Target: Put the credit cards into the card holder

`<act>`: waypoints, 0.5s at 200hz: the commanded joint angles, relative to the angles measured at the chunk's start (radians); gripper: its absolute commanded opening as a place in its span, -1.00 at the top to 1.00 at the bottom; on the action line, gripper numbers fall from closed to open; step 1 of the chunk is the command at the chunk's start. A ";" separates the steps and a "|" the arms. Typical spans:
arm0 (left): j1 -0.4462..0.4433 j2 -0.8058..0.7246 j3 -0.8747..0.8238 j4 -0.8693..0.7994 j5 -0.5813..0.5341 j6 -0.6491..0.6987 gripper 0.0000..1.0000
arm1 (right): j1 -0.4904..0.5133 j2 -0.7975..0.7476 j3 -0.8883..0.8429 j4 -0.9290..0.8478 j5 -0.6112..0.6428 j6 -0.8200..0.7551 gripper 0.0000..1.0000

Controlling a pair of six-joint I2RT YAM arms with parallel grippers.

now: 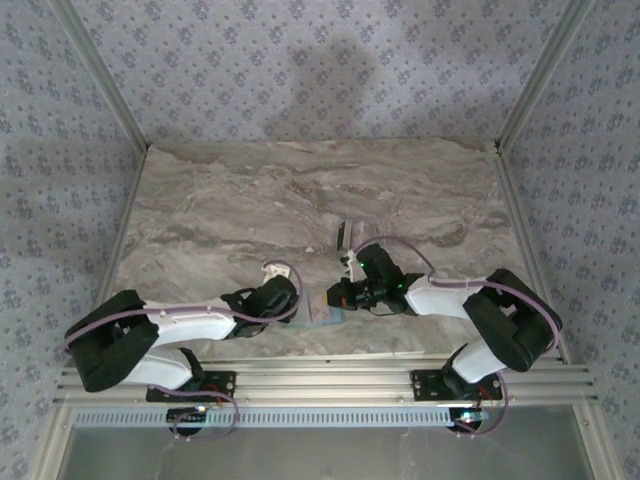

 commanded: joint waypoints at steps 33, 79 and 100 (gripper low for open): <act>-0.015 0.021 -0.021 -0.015 -0.029 -0.011 0.02 | -0.015 0.005 -0.019 0.012 -0.055 0.039 1.00; -0.018 0.038 -0.018 -0.009 -0.029 -0.011 0.03 | -0.014 0.042 -0.021 0.056 -0.094 0.064 1.00; -0.019 0.041 -0.017 -0.009 -0.029 -0.011 0.04 | -0.017 0.071 -0.019 0.060 -0.098 0.070 1.00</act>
